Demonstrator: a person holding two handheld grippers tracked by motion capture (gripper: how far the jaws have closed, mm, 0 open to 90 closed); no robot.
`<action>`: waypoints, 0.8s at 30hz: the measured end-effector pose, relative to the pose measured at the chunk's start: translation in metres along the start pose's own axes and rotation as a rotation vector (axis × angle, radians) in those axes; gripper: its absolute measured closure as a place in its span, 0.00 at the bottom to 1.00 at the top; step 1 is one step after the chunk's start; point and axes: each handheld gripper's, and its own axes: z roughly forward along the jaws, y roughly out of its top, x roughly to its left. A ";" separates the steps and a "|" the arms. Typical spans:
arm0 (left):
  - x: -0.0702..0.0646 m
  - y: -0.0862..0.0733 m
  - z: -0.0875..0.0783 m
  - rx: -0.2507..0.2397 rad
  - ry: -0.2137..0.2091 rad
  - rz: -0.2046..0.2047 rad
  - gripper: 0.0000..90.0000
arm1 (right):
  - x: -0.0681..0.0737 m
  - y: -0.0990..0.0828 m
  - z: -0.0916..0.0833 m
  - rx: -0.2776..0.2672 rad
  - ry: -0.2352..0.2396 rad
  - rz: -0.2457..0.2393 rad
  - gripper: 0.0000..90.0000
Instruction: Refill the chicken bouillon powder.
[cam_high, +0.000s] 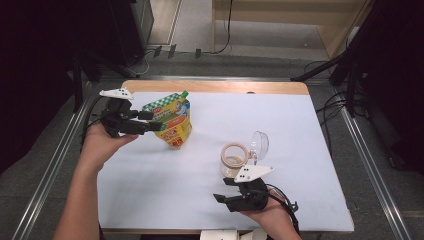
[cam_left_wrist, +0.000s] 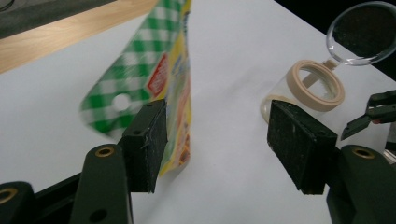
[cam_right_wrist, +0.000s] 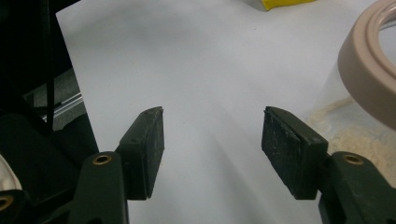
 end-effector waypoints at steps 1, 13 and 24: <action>0.002 -0.001 -0.002 -0.002 0.004 -0.005 0.43 | 0.000 0.000 0.000 0.000 -0.001 0.000 0.45; 0.030 -0.023 -0.007 -0.019 0.006 -0.093 0.44 | 0.001 0.000 0.001 0.000 0.003 -0.004 0.45; 0.024 -0.020 0.030 -0.002 -0.004 -0.041 0.56 | 0.003 0.007 0.005 -0.014 0.013 -0.020 0.46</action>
